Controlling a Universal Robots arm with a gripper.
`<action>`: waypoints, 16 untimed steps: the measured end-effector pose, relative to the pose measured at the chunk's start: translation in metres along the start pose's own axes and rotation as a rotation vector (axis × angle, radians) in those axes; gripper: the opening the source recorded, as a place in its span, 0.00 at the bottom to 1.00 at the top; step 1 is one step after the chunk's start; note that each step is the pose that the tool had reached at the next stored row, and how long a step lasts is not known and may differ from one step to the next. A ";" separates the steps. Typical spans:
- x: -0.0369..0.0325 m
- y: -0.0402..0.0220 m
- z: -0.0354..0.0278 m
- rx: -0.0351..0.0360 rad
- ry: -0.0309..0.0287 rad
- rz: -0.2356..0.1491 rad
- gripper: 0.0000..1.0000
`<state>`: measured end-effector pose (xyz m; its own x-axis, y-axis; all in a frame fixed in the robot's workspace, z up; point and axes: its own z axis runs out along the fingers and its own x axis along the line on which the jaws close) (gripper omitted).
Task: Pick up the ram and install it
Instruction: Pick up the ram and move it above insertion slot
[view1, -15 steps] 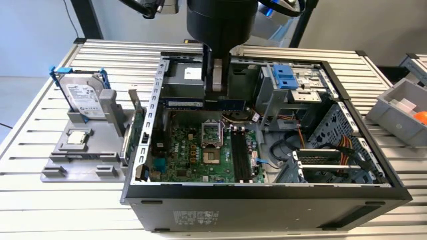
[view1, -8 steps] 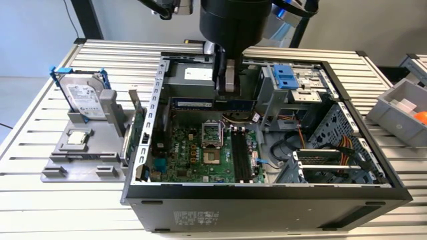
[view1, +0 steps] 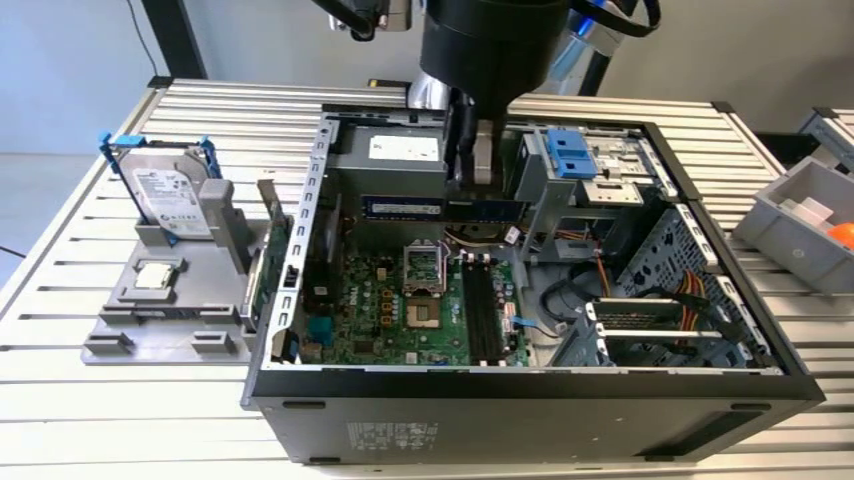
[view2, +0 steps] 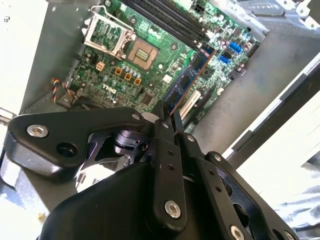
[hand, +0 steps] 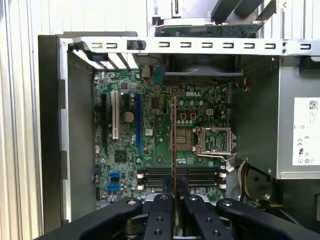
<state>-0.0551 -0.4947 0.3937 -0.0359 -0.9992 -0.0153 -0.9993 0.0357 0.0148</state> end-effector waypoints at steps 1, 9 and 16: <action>0.0000 -0.0016 0.0000 0.0000 0.0000 0.000 0.00; -0.0005 -0.0144 -0.0002 0.0000 0.0000 0.000 0.00; -0.0010 -0.0265 -0.0004 -0.0001 0.0001 0.000 0.00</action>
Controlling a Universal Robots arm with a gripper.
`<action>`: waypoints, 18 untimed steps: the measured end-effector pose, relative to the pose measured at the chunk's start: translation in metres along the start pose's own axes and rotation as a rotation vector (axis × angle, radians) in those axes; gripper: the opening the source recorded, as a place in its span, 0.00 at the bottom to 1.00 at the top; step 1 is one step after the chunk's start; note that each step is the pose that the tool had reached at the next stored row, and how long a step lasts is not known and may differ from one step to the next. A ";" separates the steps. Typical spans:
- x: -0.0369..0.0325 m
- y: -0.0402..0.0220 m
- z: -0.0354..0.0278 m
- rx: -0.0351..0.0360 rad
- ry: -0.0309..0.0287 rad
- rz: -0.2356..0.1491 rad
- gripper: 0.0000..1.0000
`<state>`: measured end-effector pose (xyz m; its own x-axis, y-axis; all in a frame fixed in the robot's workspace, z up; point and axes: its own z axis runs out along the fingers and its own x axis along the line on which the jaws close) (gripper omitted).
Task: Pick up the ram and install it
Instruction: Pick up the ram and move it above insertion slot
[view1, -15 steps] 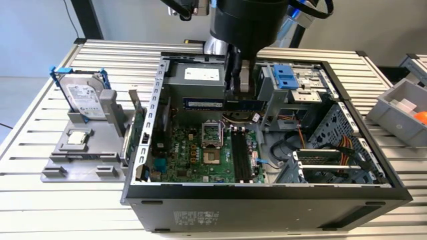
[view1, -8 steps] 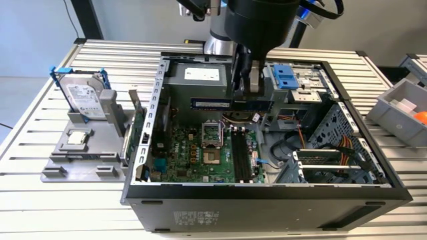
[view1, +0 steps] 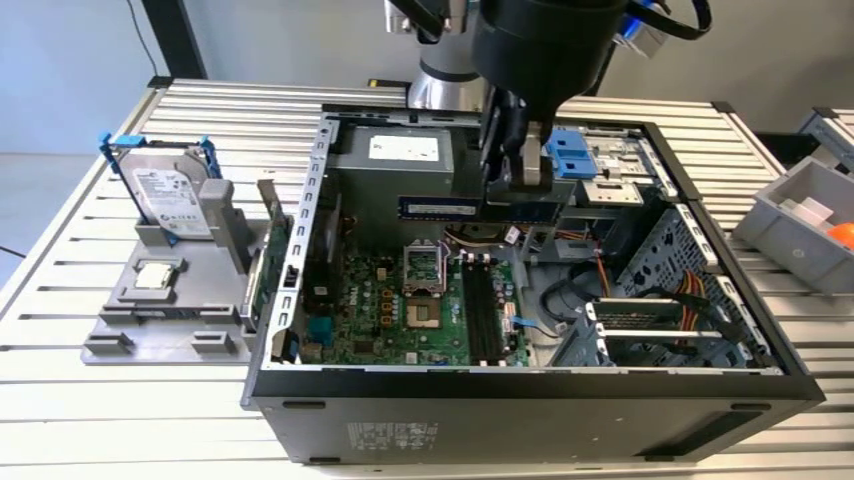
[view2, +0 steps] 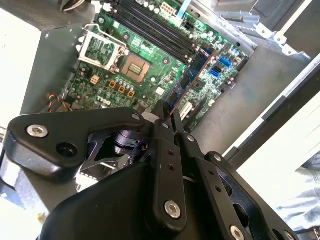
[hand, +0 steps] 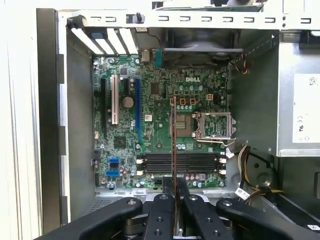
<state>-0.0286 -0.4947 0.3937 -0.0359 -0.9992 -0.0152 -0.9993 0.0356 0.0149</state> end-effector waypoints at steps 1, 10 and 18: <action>-0.0001 -0.0015 0.0000 0.0000 -0.0001 0.000 0.00; -0.0006 -0.0166 -0.0002 0.0000 -0.0001 0.000 0.00; -0.0011 -0.0301 -0.0004 0.0000 -0.0001 0.000 0.00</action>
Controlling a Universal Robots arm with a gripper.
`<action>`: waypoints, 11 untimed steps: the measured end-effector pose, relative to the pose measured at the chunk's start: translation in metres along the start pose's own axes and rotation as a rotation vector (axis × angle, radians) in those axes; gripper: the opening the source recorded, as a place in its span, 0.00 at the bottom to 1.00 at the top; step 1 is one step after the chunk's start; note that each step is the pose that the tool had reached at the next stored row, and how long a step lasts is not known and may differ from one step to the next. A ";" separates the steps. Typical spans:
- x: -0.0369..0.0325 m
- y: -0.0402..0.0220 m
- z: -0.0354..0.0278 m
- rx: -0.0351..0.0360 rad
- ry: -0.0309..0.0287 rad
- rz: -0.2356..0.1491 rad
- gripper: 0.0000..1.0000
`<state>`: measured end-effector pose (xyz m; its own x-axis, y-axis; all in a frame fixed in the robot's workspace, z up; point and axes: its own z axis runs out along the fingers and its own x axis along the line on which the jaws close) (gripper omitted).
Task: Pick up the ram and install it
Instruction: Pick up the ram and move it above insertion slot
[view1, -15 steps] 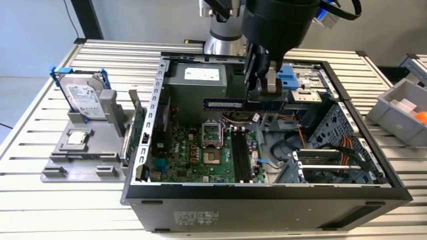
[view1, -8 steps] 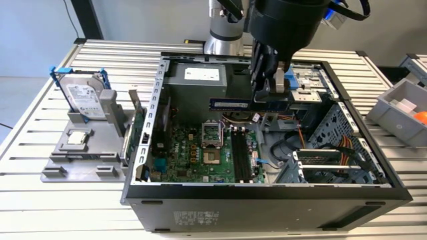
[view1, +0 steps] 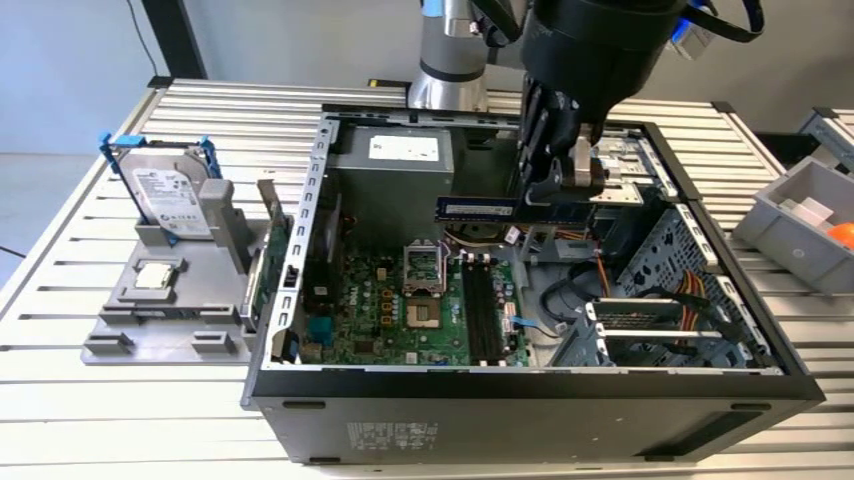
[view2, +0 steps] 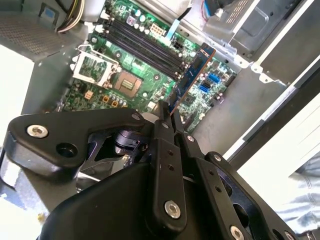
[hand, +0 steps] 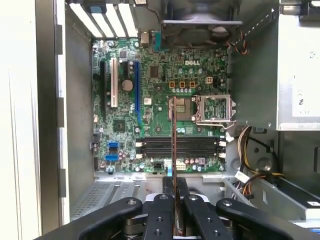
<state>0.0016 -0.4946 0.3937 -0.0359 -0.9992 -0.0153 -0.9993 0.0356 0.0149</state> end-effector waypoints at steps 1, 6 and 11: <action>-0.0001 -0.0016 0.0000 0.0000 0.0000 0.000 0.00; -0.0003 -0.0086 -0.0002 0.0000 0.0001 0.000 0.00; -0.0006 -0.0155 -0.0002 0.0000 0.0000 0.000 0.00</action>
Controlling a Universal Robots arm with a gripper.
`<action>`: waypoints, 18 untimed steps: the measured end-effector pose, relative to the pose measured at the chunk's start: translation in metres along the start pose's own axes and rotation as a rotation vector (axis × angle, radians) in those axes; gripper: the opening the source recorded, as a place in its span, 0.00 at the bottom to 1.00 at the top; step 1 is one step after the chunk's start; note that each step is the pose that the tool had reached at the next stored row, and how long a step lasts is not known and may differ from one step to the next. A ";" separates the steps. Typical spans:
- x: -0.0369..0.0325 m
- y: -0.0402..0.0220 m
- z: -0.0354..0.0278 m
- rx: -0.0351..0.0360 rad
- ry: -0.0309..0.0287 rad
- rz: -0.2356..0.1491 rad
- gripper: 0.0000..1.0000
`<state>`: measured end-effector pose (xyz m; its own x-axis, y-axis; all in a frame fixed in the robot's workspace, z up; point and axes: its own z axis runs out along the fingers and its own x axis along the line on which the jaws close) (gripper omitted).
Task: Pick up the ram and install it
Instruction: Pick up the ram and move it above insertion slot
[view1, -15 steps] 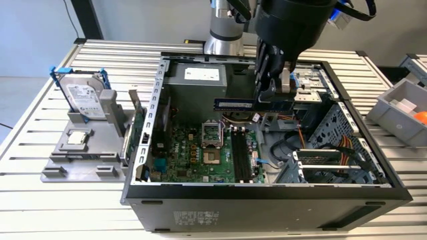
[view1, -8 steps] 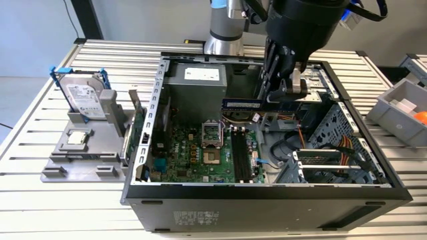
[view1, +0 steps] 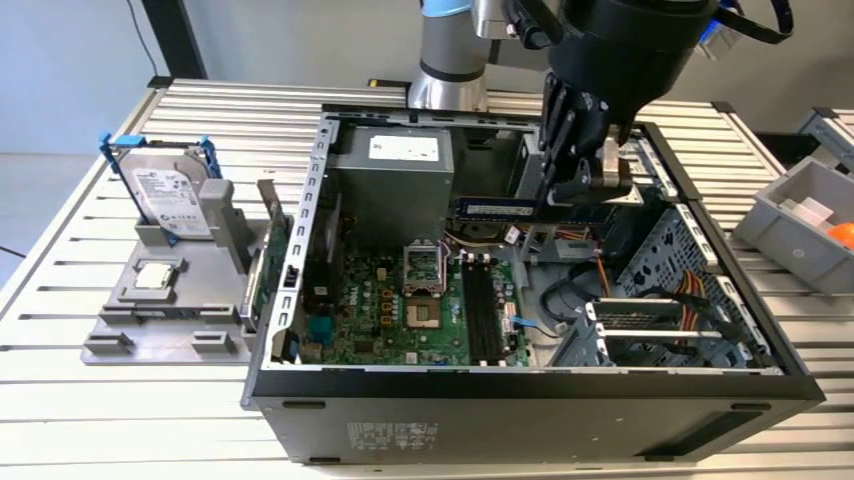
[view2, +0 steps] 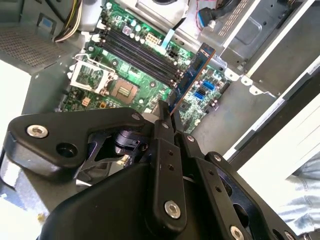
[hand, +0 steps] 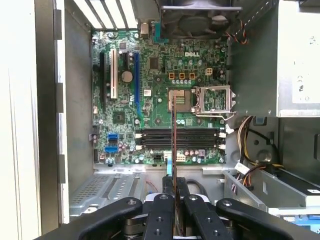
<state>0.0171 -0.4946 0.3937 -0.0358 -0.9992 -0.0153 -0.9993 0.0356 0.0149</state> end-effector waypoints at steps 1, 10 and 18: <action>-0.0001 -0.0017 0.0000 0.0000 0.0000 0.000 0.00; -0.0006 -0.0174 -0.0002 0.0000 0.0000 0.000 0.00; -0.0011 -0.0305 -0.0004 -0.0001 0.0001 0.000 0.00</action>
<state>0.0476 -0.4946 0.3937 -0.0359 -0.9992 -0.0152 -0.9993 0.0357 0.0149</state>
